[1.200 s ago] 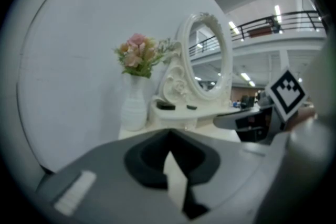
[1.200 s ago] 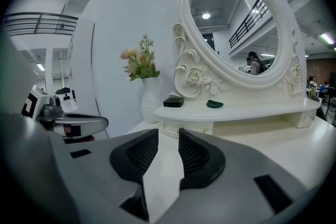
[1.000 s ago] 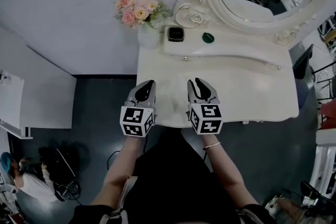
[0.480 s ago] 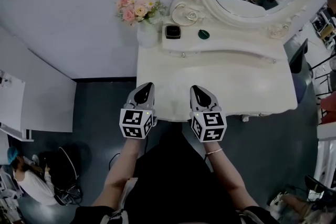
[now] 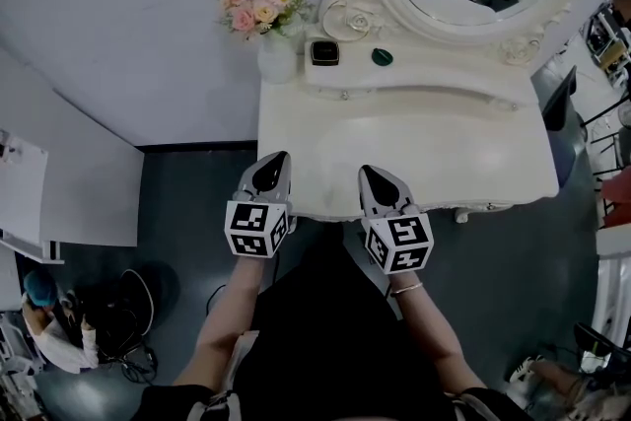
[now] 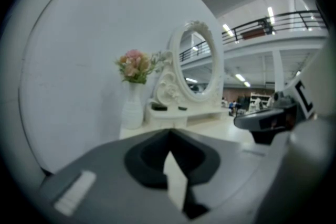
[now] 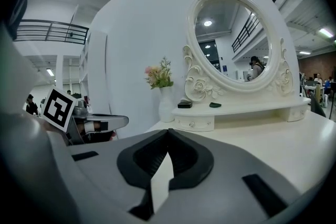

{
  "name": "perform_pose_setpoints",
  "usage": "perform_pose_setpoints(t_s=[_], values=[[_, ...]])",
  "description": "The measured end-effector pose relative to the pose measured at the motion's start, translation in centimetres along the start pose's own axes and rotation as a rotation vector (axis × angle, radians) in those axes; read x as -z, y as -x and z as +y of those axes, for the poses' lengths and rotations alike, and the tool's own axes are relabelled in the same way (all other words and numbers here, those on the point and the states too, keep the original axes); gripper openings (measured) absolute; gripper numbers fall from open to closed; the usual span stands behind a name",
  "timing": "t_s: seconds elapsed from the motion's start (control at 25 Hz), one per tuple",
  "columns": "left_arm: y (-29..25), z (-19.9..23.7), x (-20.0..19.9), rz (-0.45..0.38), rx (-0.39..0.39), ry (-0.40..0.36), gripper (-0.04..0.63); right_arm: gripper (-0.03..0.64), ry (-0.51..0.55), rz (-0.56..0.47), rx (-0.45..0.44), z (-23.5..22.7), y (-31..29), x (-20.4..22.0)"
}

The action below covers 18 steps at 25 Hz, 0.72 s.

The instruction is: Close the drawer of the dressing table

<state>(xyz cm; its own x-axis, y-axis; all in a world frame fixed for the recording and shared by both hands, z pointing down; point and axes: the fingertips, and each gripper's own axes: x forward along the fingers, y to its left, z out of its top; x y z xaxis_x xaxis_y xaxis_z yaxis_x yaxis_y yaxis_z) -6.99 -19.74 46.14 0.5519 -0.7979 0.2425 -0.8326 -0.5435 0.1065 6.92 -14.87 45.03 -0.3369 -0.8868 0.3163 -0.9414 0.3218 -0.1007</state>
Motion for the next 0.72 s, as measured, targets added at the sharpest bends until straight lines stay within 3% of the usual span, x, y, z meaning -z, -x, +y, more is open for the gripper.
perform_pose_setpoints(t_s=[0.72], values=[[0.72,-0.01,-0.05,-0.008,0.009,0.000,0.006,0.005,0.008,-0.017,-0.015,0.43,0.51,0.34]])
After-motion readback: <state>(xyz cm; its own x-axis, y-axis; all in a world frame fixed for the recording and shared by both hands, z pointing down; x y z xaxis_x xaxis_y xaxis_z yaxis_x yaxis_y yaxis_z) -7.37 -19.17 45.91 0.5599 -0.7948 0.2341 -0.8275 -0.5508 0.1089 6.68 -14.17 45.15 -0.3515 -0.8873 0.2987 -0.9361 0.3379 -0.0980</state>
